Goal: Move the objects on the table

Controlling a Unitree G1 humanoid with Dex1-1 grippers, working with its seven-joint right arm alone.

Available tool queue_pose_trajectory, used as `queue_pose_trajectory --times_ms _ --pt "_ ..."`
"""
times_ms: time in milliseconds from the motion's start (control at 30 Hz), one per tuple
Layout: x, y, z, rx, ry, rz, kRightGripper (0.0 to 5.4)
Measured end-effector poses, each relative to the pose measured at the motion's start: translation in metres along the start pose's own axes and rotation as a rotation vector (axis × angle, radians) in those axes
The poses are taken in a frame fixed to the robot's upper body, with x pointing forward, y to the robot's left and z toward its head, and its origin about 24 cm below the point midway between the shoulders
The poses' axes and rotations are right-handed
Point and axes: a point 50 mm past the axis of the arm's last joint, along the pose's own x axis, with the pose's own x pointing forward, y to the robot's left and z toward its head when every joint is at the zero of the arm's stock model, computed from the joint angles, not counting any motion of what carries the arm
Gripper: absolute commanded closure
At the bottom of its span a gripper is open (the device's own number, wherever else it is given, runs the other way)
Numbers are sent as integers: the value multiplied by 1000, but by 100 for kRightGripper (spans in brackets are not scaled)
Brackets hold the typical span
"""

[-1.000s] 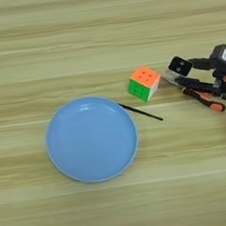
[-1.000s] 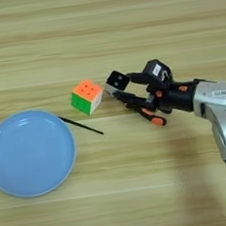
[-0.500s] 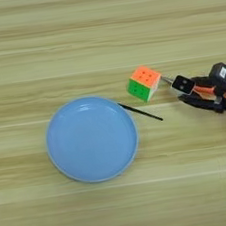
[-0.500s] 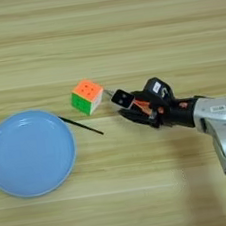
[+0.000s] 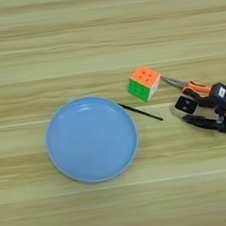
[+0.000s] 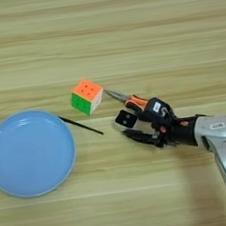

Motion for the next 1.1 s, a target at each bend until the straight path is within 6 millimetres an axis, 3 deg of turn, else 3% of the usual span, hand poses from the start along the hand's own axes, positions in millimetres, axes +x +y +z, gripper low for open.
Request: queue_pose_trajectory --times_ms 167,200,633,833,1100 --pt "0 0 -3 6 6 0 291" --pt "0 0 -3 7 7 1 255" --pt "1 -1 5 -18 -17 -2 97" --pt "-2 -9 37 -79 -155 -33 10" --pt "7 -4 68 -84 -313 -49 4"
